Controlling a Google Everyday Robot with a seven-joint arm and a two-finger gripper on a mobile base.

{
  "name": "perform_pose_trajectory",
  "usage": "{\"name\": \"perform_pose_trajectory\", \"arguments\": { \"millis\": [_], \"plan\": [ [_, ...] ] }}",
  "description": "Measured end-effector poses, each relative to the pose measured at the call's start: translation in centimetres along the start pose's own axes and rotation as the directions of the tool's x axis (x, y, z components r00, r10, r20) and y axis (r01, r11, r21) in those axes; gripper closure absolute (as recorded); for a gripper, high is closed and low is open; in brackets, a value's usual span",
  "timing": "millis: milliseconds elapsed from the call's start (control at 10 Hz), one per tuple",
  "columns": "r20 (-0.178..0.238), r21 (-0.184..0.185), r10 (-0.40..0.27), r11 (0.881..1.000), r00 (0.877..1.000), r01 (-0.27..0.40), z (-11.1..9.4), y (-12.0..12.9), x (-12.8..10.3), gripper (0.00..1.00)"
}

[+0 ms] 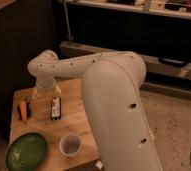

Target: Place the eraser in the ceramic cup

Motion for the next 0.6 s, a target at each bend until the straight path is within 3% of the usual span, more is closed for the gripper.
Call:
{"name": "perform_pose_trajectory", "arguments": {
  "millis": [600],
  "plan": [
    [0.002,-0.001,0.000,1.000,1.000,0.000,-0.16,0.05,-0.06,0.20]
  ]
}}
